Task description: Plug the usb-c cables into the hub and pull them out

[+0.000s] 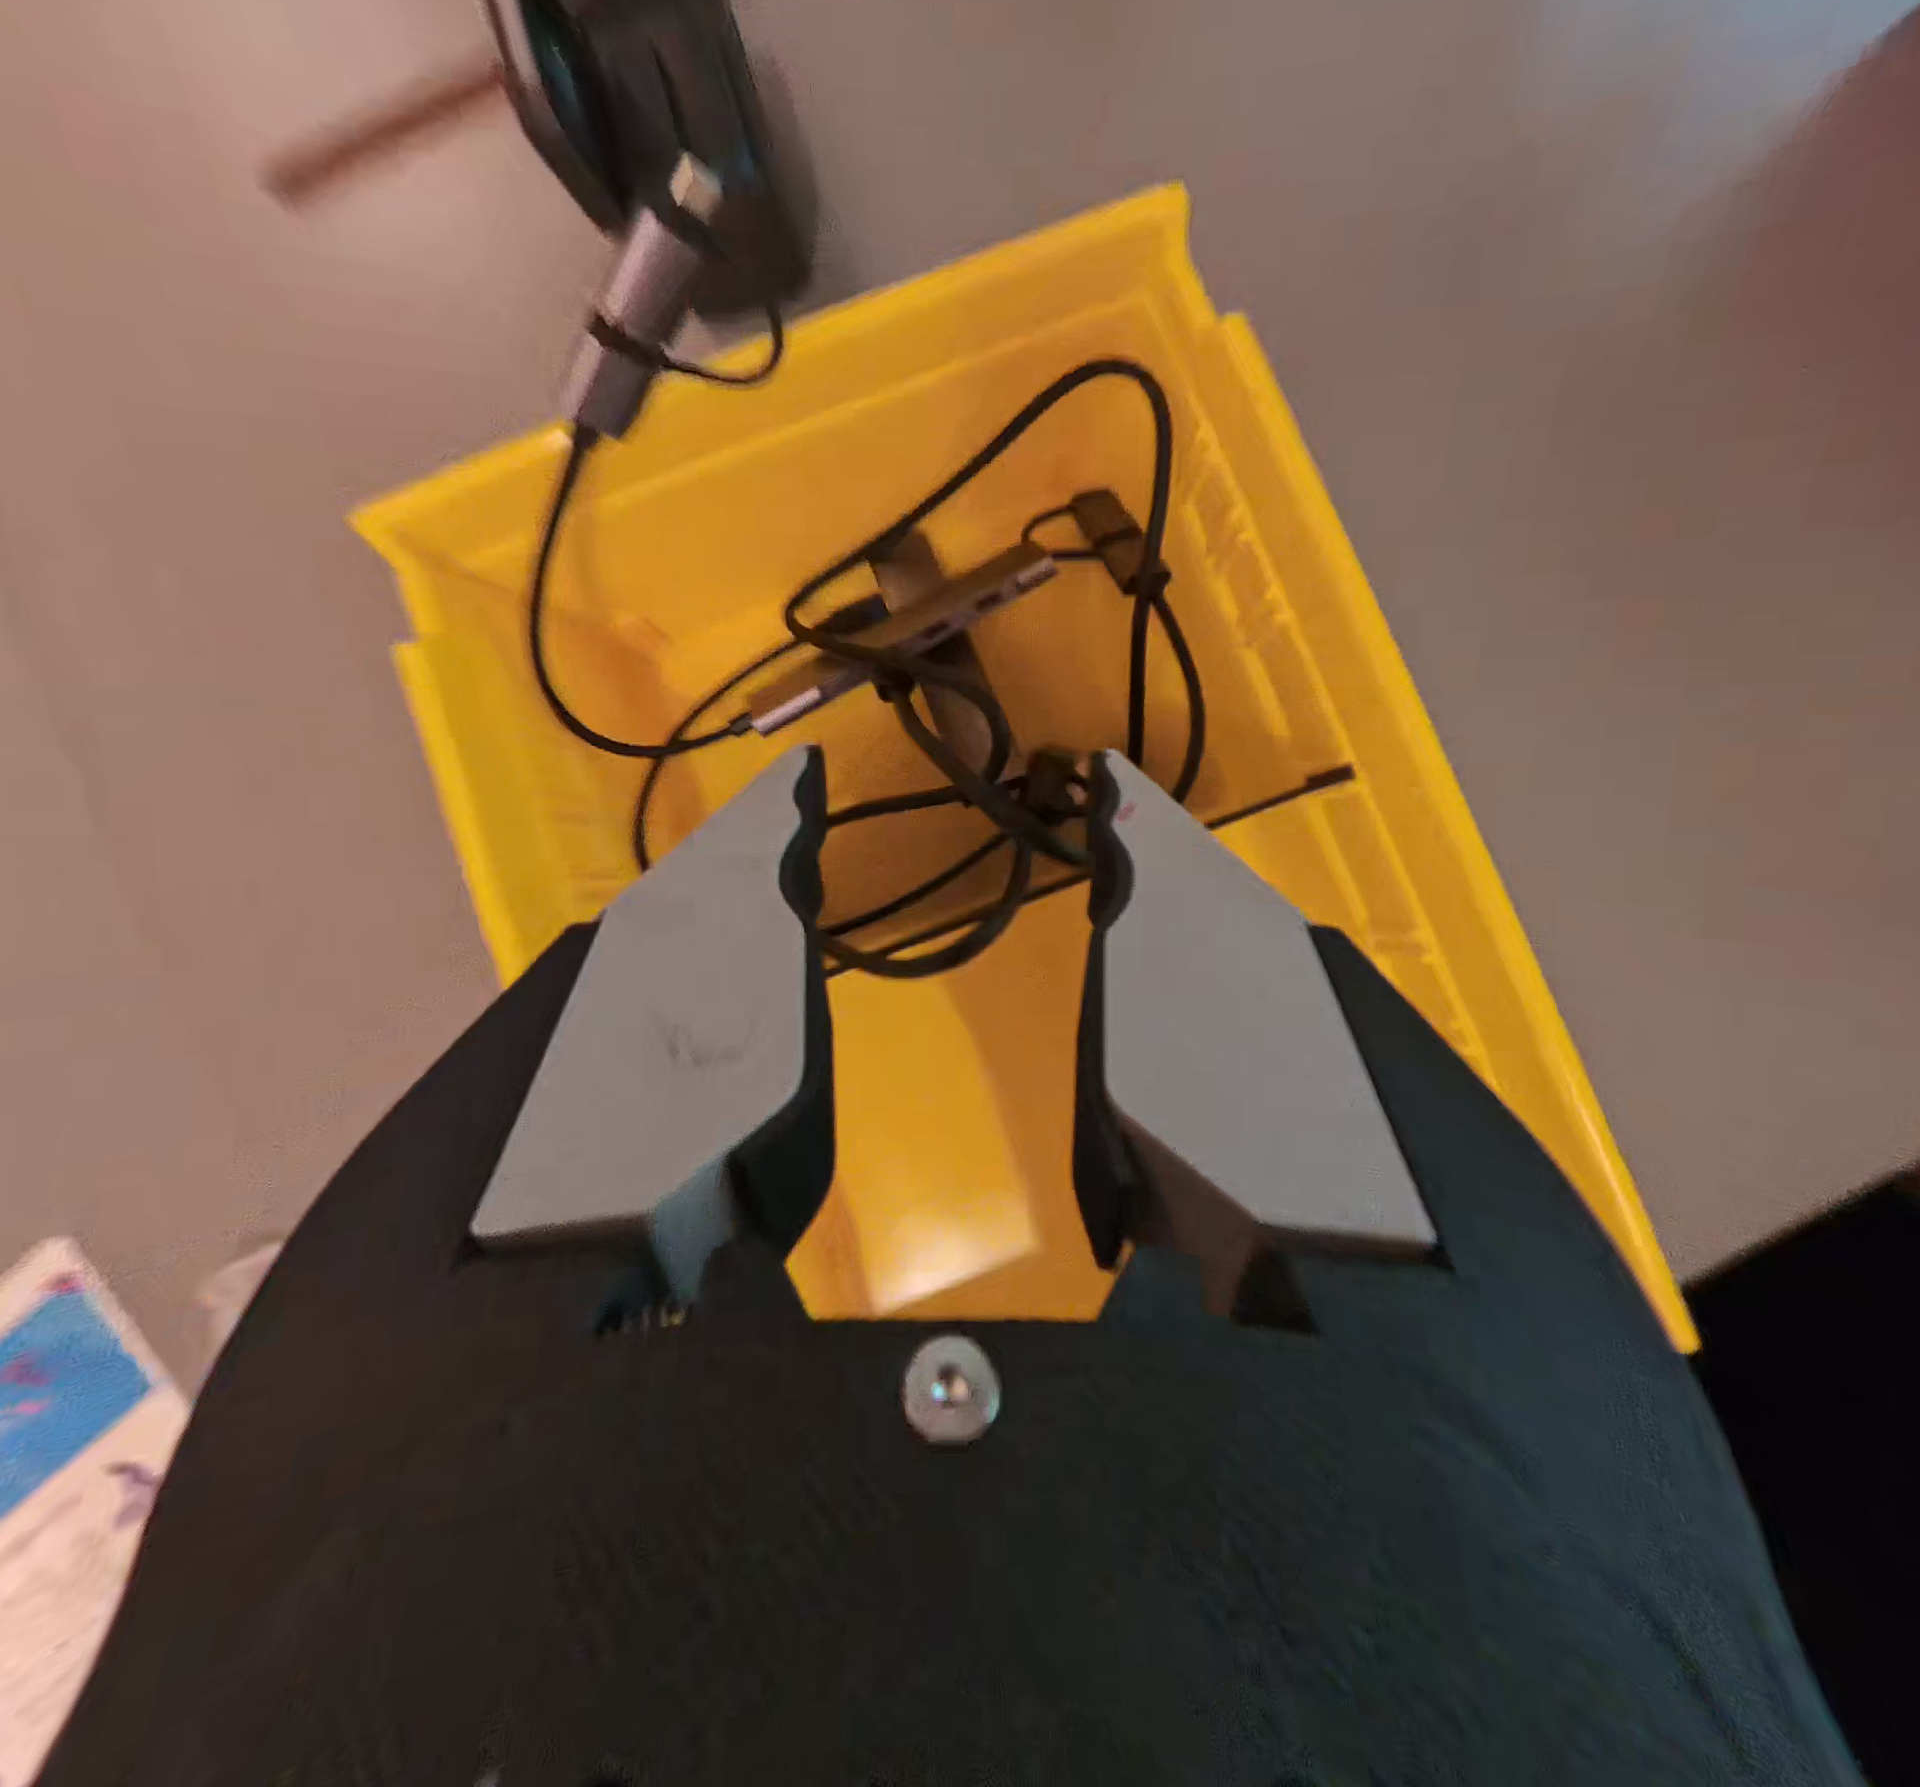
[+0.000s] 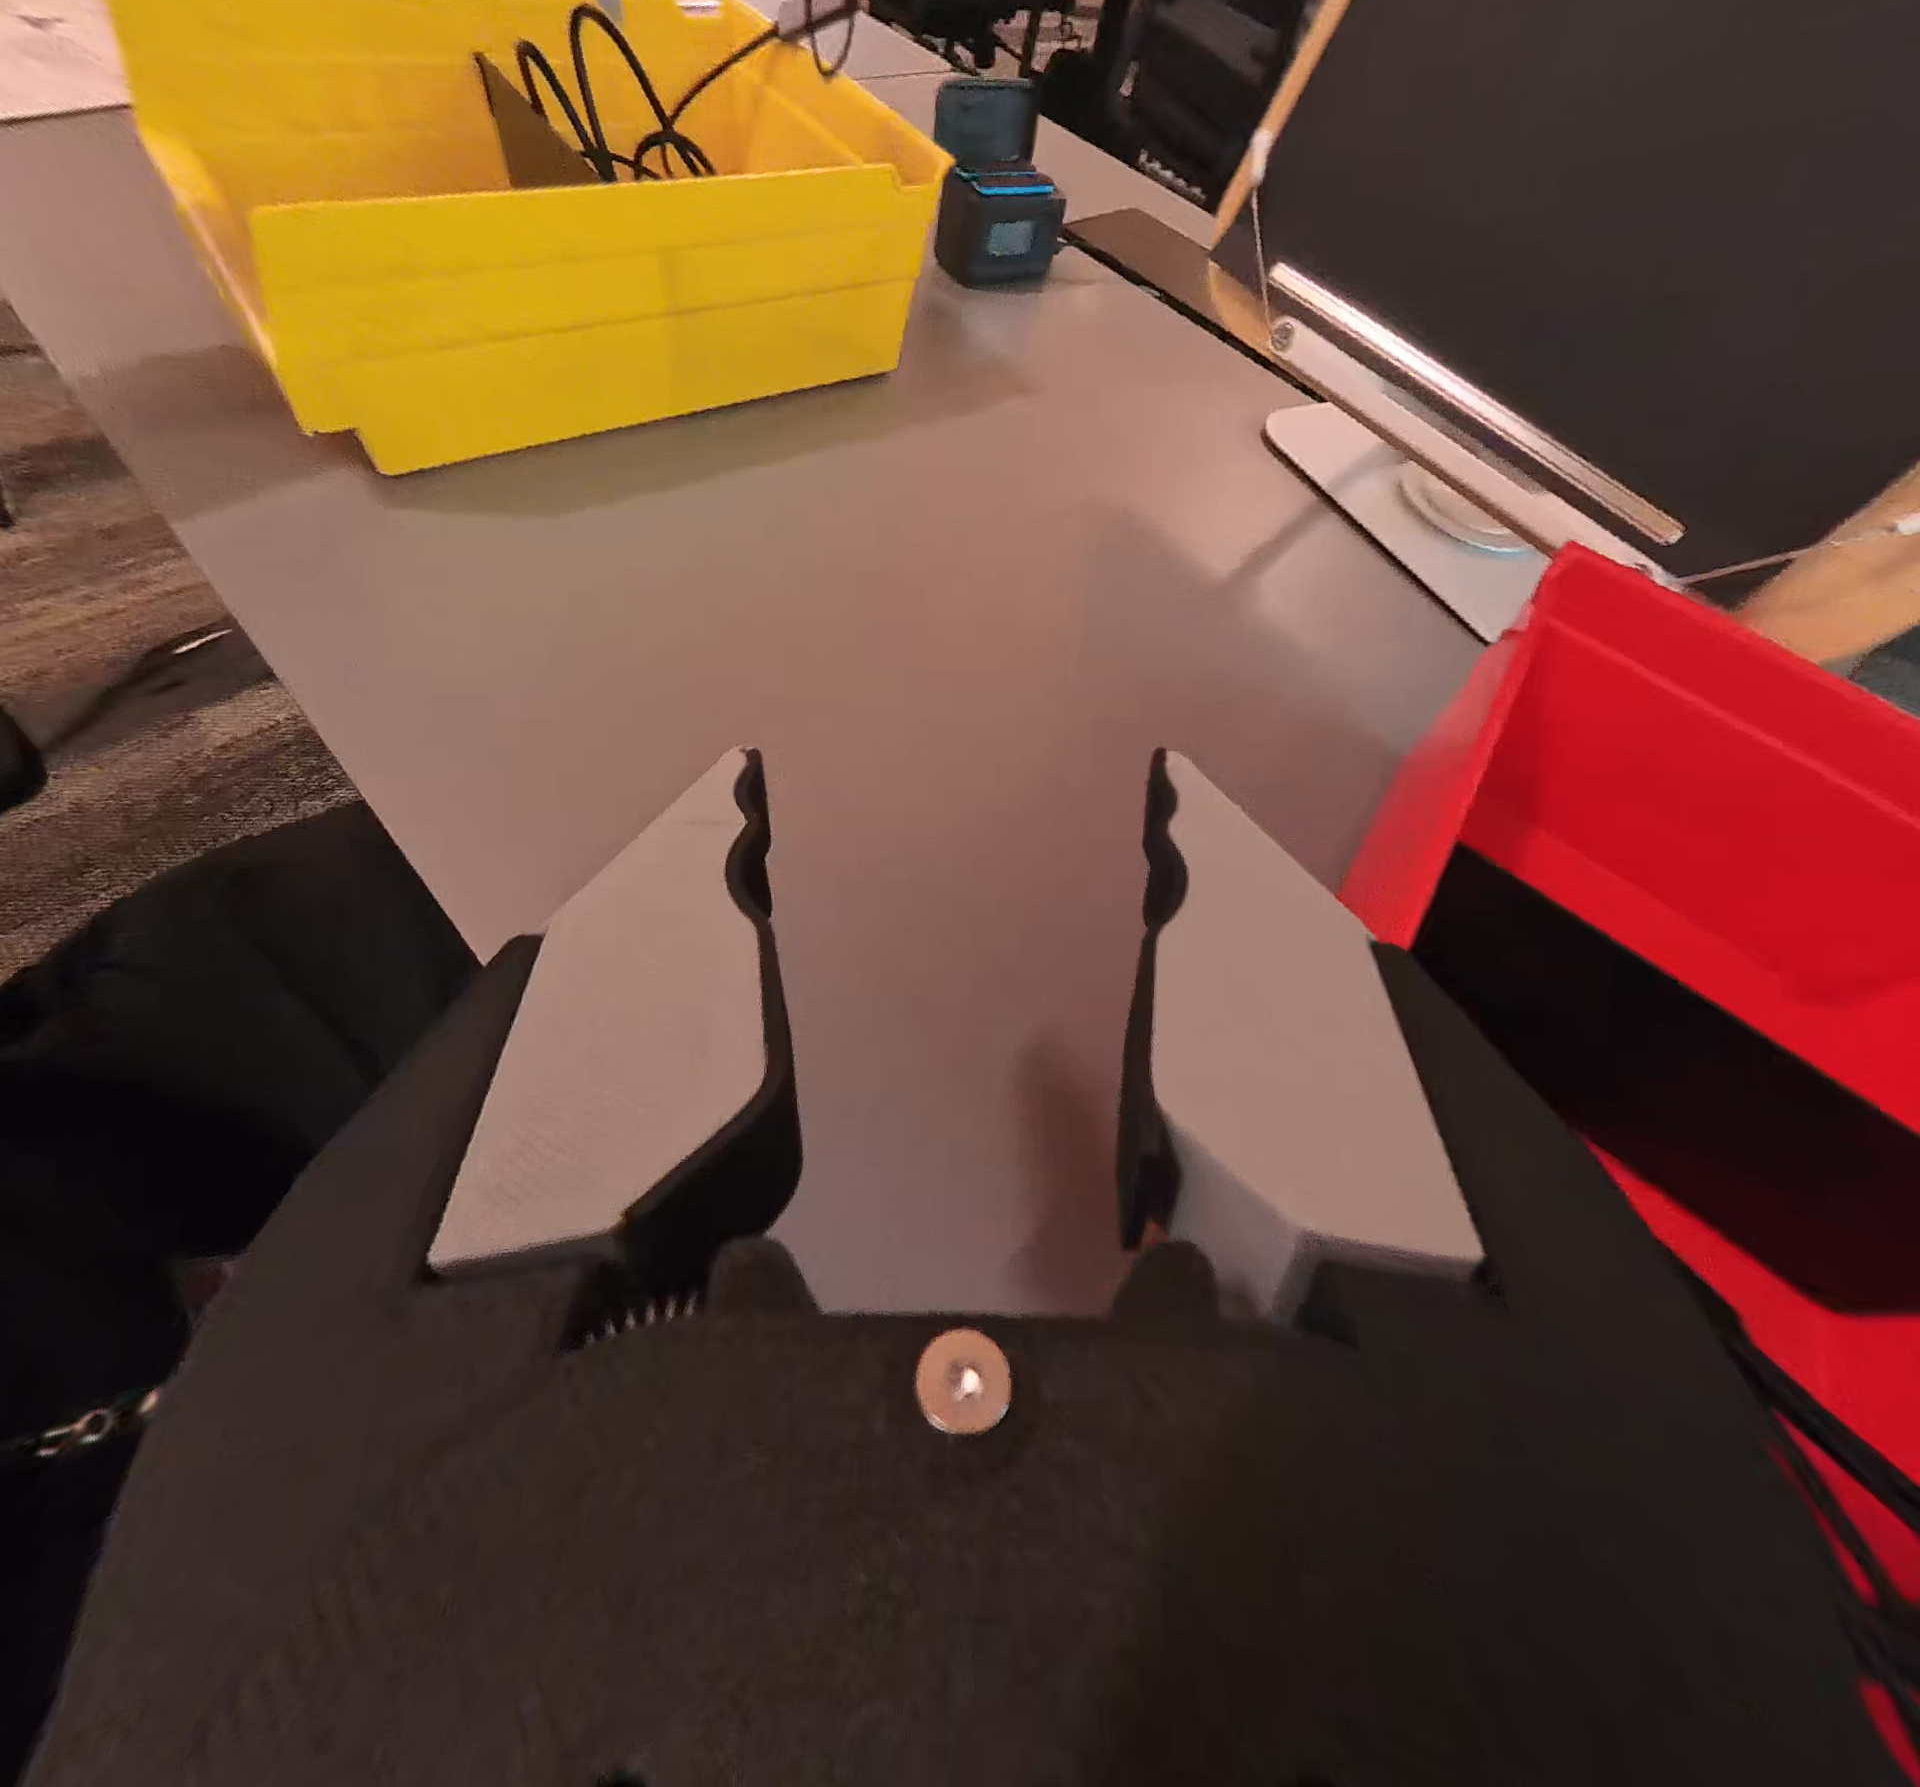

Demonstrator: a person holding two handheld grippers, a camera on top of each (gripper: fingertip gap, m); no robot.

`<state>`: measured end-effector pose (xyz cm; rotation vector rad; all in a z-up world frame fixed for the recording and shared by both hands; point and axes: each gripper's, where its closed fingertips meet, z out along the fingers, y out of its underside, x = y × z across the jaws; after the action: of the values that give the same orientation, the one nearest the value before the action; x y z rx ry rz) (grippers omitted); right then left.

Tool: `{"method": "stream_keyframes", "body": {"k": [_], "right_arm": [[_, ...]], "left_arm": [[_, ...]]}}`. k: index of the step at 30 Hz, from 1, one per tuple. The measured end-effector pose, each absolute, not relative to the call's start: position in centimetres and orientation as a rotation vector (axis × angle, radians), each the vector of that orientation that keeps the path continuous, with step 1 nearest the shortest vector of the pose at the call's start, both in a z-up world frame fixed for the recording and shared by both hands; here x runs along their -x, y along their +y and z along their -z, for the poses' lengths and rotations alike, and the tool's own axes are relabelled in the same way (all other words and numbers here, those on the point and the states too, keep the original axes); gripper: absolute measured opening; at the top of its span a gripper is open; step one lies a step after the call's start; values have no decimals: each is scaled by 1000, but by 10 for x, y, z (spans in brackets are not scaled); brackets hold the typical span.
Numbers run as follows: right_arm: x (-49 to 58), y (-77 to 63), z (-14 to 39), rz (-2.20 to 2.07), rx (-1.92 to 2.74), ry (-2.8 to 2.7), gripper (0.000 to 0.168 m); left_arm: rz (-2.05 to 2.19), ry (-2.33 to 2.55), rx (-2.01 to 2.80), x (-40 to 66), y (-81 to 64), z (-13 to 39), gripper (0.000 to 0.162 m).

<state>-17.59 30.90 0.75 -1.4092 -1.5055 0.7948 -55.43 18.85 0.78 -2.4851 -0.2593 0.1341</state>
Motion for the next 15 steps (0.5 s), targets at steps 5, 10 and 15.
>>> {"method": "stream_keyframes", "body": {"k": [5,10,15], "right_arm": [[183,305,-12,-819,1374,-1522,71],[177,311,-9,-800,1375,-1524,69],[175,314,-9,-821,1384,-1513,67]], "left_arm": [[-18,-365,2737,574,185,35,41],[-68,-270,2711,573,195,12,1],[-367,-147,2586,575,207,-48,1]]}}
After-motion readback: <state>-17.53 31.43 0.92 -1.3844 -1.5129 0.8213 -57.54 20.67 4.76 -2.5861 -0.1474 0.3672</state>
